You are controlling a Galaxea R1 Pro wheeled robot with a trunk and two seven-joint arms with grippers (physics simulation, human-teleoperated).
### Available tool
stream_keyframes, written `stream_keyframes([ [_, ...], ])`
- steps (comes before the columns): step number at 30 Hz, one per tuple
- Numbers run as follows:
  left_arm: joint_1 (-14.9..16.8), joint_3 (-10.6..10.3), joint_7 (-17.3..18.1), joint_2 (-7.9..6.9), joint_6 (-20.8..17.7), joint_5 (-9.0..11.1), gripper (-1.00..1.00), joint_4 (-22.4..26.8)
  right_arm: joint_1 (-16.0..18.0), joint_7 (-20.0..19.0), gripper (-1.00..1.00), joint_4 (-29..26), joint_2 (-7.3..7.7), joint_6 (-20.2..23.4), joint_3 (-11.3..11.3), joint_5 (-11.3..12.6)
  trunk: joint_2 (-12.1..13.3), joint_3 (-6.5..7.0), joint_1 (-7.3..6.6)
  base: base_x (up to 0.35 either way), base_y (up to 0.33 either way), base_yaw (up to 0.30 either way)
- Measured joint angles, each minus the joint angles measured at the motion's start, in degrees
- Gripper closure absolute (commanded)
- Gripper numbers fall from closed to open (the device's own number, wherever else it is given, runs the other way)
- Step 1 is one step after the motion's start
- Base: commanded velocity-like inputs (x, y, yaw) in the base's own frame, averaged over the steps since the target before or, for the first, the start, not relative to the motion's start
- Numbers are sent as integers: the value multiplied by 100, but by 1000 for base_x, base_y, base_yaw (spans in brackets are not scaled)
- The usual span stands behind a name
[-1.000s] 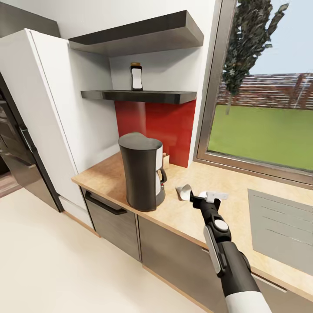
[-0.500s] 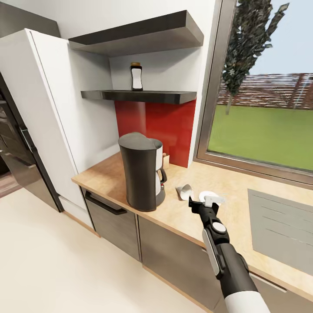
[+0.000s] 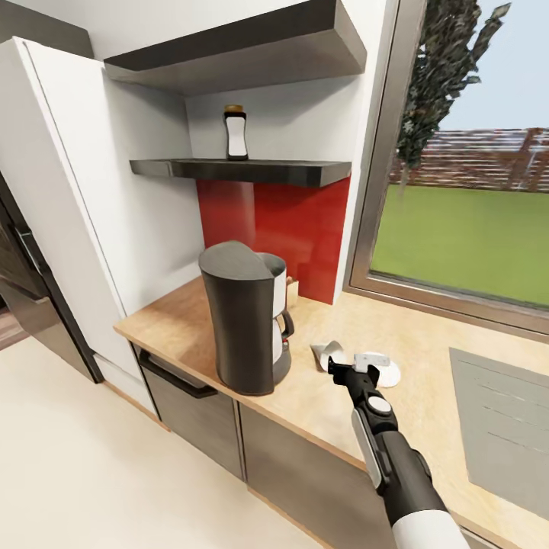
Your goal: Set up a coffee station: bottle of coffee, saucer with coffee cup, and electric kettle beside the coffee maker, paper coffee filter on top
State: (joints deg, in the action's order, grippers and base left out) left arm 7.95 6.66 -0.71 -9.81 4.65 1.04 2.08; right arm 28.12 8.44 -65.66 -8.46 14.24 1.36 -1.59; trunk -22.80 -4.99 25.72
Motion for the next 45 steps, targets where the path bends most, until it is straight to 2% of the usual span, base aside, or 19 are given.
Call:
stream_keyframes([
  [10, 0, -9, -6, 5, 6, 0, -100, 0, -3, -3, -100, 128, 17, -4, 3, -10, 1, 0, 3, 157, 0, 0],
  [18, 0, -10, -6, 13, 7, 0, -100, 2, -2, -8, -100, 484, 148, -15, 8, -4, 0, 0, 1, 71, 0, 0],
  [23, 0, -13, -6, 6, 7, 0, -100, 0, -2, -8, -100, 589, 179, -18, 7, -7, 1, 0, 3, 34, 0, 0],
  [35, 0, -9, 2, 16, 7, 0, -100, 1, -2, -8, -100, 646, 291, -18, 7, -8, 0, 0, 2, 56, 0, 0],
  [45, 0, -9, -6, 14, 7, 0, -100, 1, -3, -8, -100, 747, 306, -26, 7, -1, 1, 0, 2, 170, 0, 0],
])
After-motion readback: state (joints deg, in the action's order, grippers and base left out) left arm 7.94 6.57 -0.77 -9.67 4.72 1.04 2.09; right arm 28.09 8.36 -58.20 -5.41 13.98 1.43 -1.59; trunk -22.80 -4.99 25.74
